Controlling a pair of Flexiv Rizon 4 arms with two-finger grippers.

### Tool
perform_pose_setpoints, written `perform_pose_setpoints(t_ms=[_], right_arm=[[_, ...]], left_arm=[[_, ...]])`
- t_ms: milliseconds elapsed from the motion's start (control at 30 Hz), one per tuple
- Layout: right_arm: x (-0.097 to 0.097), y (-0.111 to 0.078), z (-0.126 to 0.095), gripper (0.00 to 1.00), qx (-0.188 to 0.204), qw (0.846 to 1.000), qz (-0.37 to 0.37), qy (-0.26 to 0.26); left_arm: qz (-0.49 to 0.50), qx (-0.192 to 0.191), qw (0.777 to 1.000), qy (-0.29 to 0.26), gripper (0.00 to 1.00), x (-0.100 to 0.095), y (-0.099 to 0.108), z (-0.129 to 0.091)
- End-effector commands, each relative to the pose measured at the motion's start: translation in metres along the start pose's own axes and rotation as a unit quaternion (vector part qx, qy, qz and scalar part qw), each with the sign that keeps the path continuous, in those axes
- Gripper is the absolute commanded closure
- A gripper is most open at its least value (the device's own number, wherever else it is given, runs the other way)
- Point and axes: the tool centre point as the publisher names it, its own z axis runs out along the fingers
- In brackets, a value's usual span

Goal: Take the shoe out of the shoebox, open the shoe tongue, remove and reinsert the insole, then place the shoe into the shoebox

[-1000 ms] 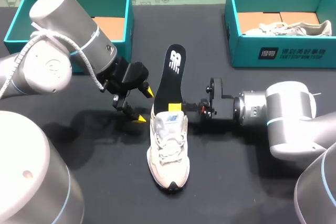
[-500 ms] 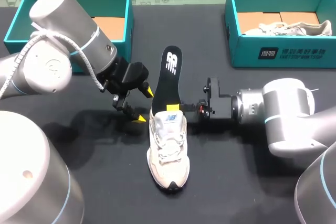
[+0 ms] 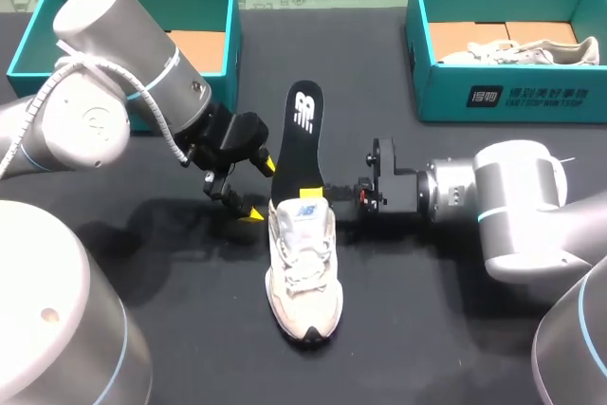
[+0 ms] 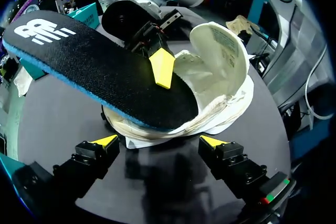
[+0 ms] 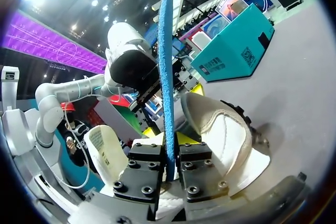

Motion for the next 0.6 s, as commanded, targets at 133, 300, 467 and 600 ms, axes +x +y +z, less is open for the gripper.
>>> perform_pose_setpoints(t_ms=[133,300,467,600], right_arm=[[-0.001,-0.003,0.004,0.82,0.003,1.000,-0.005,0.002],[0.000,0.001,0.005,0.78,0.007,1.000,-0.010,0.005],[0.002,0.005,0.008,0.76,0.015,1.000,-0.016,0.007],[0.004,0.008,0.009,0.75,0.019,1.000,-0.019,0.007]], left_arm=[[0.000,0.000,1.000,0.000,0.00,0.000,0.000,0.000],[0.000,0.000,1.000,0.000,0.00,0.000,0.000,0.000],[0.000,0.000,1.000,0.000,0.00,0.000,0.000,0.000],[0.000,0.000,1.000,0.000,0.00,0.000,0.000,0.000]])
